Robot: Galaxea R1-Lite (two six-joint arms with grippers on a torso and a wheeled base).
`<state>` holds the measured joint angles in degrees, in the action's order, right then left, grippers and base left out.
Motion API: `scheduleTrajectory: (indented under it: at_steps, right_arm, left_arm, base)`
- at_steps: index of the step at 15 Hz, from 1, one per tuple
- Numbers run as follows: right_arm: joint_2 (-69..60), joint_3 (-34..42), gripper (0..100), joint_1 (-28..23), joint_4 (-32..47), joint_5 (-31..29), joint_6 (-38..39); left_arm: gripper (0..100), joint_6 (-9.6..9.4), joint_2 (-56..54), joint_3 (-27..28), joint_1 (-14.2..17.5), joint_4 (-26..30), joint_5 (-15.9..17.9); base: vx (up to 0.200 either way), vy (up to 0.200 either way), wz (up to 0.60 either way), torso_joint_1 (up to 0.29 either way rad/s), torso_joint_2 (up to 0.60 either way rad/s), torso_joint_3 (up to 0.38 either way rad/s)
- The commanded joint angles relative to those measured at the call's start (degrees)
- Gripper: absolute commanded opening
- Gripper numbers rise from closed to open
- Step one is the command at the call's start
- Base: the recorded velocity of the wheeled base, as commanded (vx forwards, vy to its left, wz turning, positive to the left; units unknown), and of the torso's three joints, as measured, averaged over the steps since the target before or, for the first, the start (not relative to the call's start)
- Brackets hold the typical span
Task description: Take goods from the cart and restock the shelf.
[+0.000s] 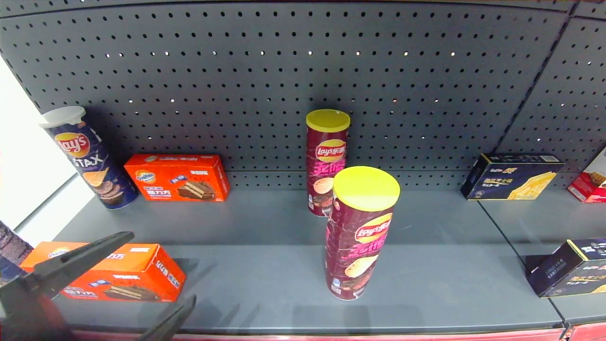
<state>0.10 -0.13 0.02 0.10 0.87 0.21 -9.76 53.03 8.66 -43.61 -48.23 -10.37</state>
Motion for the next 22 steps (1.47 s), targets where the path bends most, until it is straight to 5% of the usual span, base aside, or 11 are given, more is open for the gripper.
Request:
scheduleTrajectory:
  at_steps: [1,3,4,7,11,13,14,20,22]
  right_arm:
    - [-0.01,-0.04,100,-0.02,-0.01,0.01,0.06]
    - [-0.01,0.05,100,0.06,-0.01,0.01,-0.03]
    - [-0.01,0.05,100,-0.02,-0.01,0.01,-0.03]
    - [-0.01,0.05,100,-0.02,-0.01,0.01,-0.03]
    - [-0.01,0.05,100,0.06,-0.01,0.01,0.06]
    - [-0.01,-0.04,100,0.06,-0.01,0.01,-0.03]
    - [-0.01,0.05,100,-0.02,-0.01,0.01,0.06]
    - [-0.01,0.05,100,0.06,-0.01,0.01,0.06]
    - [-0.01,-0.04,100,0.06,-0.01,0.01,0.06]
  left_arm:
    - [100,-0.34,-10.40,-6.63,4.49,0.50,0.35]
    - [100,-0.43,-14.18,-8.66,6.08,1.29,1.50]
    - [100,-0.08,-19.89,-8.66,12.23,6.83,6.07]
    - [100,0.54,-27.54,-8.66,22.07,16.41,14.68]
    - [100,0.45,-38.44,-8.66,35.78,28.19,15.74]
    - [100,0.45,-48.28,-8.66,44.05,38.56,15.74]
    - [100,0.45,-52.41,-8.66,44.57,43.66,15.65]
    - [100,3.79,-53.03,-8.66,43.87,44.10,15.65]
    - [100,3.61,-53.03,-8.66,43.78,44.10,18.72]
  base:
    - [0.000,0.000,0.00,0.000,0.00,0.000]
    - [0.000,0.000,0.00,0.000,0.00,0.000]
    - [0.000,0.000,0.00,0.000,0.00,0.000]
    - [0.000,0.000,0.00,0.000,0.00,0.000]
    - [0.000,0.000,0.00,0.000,0.00,0.000]
    - [0.000,0.000,0.00,0.000,0.00,0.000]
    - [0.000,0.000,0.00,0.000,0.00,0.000]
    - [0.000,0.000,0.00,0.000,0.00,0.000]
    - [0.000,0.000,0.00,0.000,0.00,0.000]
